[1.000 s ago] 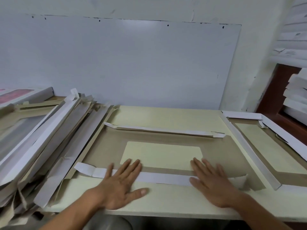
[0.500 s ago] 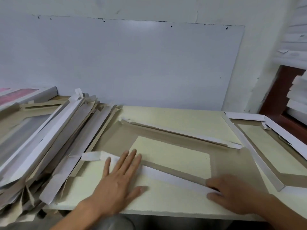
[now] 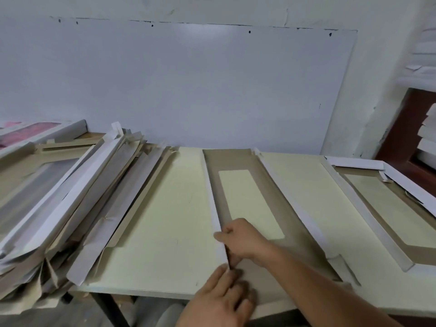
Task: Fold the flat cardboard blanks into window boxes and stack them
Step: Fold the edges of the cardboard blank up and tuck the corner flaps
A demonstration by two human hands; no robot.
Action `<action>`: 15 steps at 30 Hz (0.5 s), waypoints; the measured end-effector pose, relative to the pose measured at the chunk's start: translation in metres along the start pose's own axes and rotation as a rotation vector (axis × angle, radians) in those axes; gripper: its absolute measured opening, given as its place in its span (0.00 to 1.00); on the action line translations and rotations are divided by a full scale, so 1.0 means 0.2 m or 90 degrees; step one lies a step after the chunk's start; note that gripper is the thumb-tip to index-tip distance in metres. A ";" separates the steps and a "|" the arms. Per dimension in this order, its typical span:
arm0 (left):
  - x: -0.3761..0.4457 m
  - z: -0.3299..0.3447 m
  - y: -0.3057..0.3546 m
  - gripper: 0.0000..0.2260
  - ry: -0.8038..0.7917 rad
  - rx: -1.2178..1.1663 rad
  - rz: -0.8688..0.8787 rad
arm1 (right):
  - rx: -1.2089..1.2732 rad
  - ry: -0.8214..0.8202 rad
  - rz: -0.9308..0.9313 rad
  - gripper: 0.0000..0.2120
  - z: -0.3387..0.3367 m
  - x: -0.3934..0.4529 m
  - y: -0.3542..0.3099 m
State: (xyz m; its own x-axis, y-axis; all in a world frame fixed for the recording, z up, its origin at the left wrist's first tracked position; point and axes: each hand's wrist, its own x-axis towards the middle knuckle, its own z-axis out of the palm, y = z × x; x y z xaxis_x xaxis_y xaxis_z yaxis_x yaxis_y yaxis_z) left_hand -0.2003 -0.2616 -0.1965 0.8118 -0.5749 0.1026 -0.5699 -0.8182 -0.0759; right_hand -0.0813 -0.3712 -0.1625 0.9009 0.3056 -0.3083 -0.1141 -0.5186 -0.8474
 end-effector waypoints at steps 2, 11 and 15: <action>-0.11 -0.06 -0.07 0.06 0.172 -0.013 0.017 | 0.091 -0.039 0.001 0.15 -0.01 0.00 -0.03; -0.05 -0.10 -0.31 0.05 0.209 -0.218 -0.193 | -0.341 -0.163 -0.079 0.19 -0.41 -0.44 0.17; 0.00 -0.07 -0.28 0.11 0.166 -0.225 -0.229 | -0.386 0.111 -0.096 0.12 -0.38 -0.49 0.29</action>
State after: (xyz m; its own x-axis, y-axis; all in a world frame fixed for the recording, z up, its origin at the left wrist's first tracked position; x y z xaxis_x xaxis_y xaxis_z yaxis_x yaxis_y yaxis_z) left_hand -0.1713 -0.2157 -0.1779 0.9300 -0.2047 0.3054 -0.3077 -0.8880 0.3418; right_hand -0.1443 -0.4922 -0.1489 0.9491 0.3026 -0.0873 0.2298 -0.8549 -0.4651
